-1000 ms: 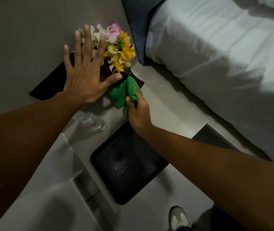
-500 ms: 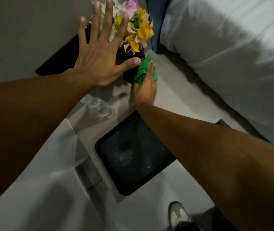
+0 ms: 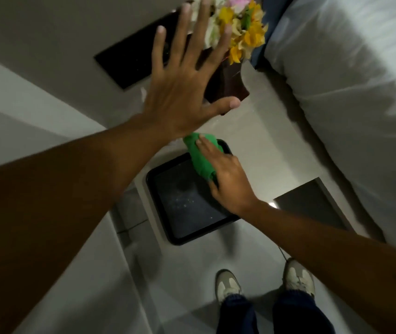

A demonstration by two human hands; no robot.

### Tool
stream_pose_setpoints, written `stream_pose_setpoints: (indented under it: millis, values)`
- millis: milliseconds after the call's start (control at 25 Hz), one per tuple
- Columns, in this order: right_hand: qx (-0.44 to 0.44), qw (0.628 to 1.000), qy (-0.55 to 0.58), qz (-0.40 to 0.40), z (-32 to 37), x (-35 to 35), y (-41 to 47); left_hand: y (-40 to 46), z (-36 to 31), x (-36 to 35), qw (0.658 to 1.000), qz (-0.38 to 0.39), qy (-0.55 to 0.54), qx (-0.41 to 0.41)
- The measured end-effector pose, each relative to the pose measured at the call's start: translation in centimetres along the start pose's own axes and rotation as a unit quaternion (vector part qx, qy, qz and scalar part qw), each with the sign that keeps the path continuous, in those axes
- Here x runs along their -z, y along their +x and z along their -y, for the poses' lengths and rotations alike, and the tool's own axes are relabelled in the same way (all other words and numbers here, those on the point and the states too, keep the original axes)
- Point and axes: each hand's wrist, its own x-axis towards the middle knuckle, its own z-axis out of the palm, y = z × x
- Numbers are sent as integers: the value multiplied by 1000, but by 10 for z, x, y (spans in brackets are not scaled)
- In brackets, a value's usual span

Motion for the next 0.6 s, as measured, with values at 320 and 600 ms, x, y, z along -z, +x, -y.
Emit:
stream_pose_setpoints:
  millis: [320, 600]
  values:
    - [42, 890, -291, 349, 9, -42, -25, -124, -13, -7, 982, 26, -99, 160]
    - [-34, 858, -268, 437, 16, -44, -23, -242, -48, -39, 941, 160, -168, 246]
